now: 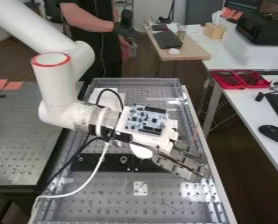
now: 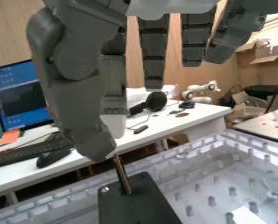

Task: Grab the drill bit and place it in the clear container

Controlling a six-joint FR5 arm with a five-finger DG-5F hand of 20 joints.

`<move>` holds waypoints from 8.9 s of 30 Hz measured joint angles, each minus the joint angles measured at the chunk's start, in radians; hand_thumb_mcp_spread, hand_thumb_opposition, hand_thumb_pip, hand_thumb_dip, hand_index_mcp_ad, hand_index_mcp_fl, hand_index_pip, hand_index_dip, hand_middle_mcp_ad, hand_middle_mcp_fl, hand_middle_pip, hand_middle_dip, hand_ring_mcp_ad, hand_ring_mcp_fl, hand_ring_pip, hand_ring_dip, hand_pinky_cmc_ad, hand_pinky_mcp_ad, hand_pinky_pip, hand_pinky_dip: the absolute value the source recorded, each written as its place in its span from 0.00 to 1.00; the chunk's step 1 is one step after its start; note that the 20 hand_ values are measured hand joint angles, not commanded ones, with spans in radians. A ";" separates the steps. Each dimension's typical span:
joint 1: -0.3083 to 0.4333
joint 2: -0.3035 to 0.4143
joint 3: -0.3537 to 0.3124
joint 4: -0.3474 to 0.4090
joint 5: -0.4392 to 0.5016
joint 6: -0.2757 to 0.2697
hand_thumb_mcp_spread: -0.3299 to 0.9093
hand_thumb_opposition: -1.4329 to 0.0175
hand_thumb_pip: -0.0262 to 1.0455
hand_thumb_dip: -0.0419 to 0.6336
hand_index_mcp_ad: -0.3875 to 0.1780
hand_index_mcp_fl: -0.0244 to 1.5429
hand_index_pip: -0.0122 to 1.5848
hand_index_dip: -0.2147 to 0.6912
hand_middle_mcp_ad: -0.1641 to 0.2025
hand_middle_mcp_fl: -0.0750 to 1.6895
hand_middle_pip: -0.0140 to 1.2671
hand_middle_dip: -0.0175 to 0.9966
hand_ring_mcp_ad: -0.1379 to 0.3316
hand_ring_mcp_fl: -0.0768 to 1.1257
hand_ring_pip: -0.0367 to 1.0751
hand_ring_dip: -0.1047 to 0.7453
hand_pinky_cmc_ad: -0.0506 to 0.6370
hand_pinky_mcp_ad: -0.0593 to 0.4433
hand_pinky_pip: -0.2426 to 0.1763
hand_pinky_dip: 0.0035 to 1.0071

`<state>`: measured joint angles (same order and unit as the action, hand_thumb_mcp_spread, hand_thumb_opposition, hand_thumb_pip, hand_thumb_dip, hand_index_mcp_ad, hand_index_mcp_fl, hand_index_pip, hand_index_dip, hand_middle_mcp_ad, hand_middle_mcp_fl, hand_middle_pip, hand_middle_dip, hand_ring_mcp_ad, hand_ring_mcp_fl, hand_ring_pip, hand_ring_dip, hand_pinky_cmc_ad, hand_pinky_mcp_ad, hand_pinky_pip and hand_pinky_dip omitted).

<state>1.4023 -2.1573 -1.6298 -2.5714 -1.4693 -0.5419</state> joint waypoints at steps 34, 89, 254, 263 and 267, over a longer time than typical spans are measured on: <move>0.175 0.270 -0.096 0.017 -0.088 -0.095 0.81 0.36 0.42 0.58 0.48 0.39 0.82 0.60 0.72 0.24 0.11 0.24 0.75 0.13 0.12 0.15 0.45 0.48 0.36 0.17; 0.367 0.009 0.059 -0.136 -0.109 0.029 0.81 0.37 0.43 0.58 0.45 0.38 0.78 0.61 0.72 0.23 0.11 0.25 0.75 0.14 0.12 0.18 0.45 0.48 0.36 0.17; 0.194 0.478 -0.131 -0.218 0.056 -0.116 0.52 0.49 0.44 0.32 0.56 0.06 0.24 0.59 0.72 0.11 0.10 0.25 0.75 0.07 0.12 0.17 0.51 0.48 0.32 0.38; 0.195 0.477 -0.134 -0.231 0.039 -0.112 0.52 0.49 0.44 0.32 0.56 0.06 0.24 0.59 0.72 0.11 0.10 0.25 0.75 0.07 0.12 0.17 0.51 0.48 0.32 0.38; 0.196 0.475 -0.134 -0.243 0.026 -0.117 0.52 0.49 0.44 0.32 0.56 0.06 0.25 0.59 0.72 0.11 0.10 0.25 0.75 0.07 0.12 0.17 0.51 0.48 0.32 0.38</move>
<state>1.5983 -1.6819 -1.7633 -2.8143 -1.4434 -0.6589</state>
